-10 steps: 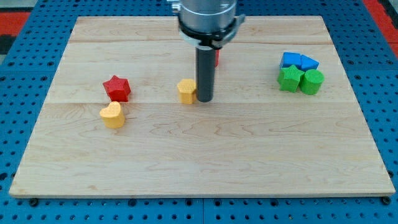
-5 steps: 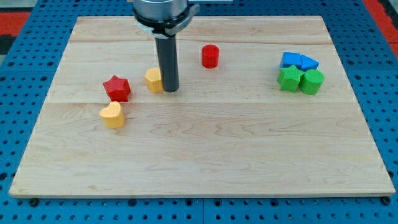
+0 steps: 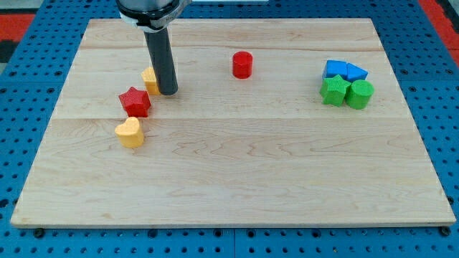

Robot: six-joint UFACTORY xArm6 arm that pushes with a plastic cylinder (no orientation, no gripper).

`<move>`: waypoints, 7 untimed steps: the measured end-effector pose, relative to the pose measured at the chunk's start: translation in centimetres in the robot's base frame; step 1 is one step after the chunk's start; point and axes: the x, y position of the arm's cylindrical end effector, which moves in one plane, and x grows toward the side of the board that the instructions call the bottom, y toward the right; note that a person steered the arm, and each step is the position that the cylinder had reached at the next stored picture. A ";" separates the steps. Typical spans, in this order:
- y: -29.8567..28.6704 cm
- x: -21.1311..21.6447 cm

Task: Slide the yellow hexagon towards red star

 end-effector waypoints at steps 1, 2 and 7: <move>0.8 0.0; 0.5 -0.1; -1.7 -2.4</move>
